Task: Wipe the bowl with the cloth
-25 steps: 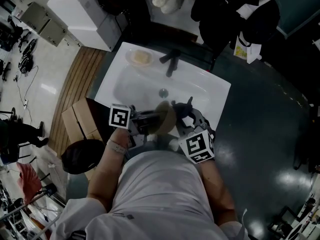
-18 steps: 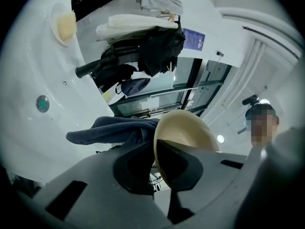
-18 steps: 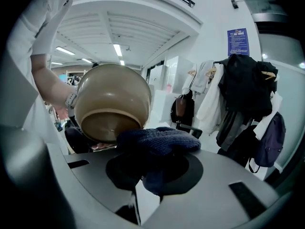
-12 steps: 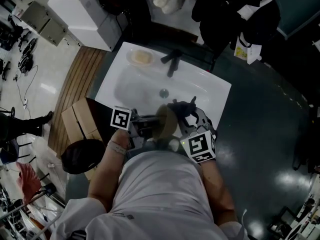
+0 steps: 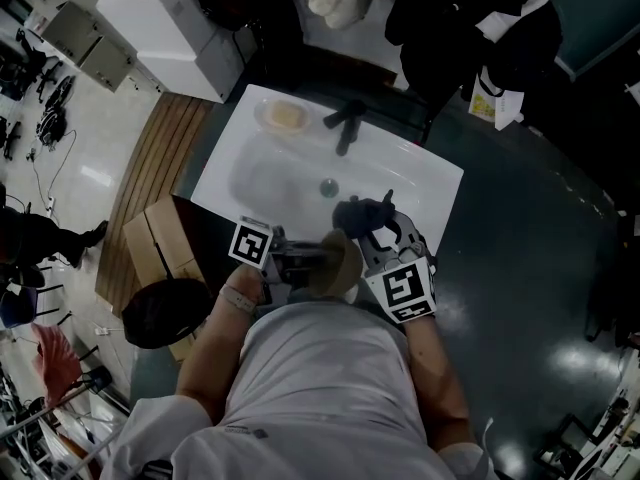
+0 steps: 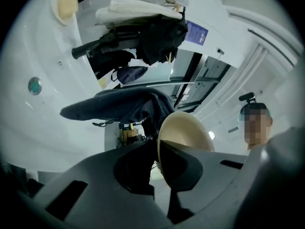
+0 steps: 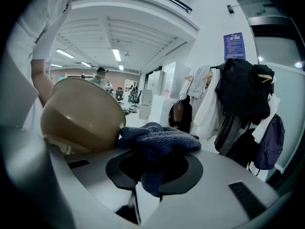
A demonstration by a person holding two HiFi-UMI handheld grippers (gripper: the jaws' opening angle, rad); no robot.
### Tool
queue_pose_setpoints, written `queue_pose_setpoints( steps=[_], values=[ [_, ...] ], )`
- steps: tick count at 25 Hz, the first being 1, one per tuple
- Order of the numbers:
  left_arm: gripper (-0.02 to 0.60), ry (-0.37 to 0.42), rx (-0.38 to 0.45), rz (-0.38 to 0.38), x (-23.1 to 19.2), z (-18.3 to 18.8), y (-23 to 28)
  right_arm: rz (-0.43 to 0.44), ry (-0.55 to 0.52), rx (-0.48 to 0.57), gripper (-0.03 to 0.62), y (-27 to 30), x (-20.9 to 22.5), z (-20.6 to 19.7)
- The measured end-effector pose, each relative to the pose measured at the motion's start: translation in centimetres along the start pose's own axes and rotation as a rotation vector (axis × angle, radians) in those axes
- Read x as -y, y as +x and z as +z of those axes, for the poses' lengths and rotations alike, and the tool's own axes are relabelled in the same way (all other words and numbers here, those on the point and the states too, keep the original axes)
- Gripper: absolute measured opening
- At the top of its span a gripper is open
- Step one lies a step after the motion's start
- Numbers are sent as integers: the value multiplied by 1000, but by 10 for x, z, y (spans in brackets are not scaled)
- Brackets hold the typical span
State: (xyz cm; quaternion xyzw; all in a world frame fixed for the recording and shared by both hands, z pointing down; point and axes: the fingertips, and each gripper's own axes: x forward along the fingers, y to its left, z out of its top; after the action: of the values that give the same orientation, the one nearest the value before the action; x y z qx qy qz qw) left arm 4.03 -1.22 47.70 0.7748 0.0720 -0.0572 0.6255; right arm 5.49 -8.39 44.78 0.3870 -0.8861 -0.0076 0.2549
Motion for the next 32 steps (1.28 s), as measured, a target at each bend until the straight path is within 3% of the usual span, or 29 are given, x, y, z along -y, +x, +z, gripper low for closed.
queue_pose_setpoints(
  steps=[3, 6, 17, 26, 32],
  values=[
    [23, -65, 60, -66, 2, 2, 0, 24, -6, 11, 75, 2, -6, 0],
    [23, -89, 85, -77, 2, 4, -1, 32, -34, 27, 75, -2, -8, 5],
    [25, -102, 101, 101, -31, 8, -23, 95, -150, -9, 74, -12, -19, 18],
    [25, -162, 247, 146, -48, 29, -45, 183, -173, 7, 74, -23, -39, 29],
    [25, -81, 161, 167, -41, 28, -42, 179, -145, 47, 74, -25, -31, 34]
  ],
)
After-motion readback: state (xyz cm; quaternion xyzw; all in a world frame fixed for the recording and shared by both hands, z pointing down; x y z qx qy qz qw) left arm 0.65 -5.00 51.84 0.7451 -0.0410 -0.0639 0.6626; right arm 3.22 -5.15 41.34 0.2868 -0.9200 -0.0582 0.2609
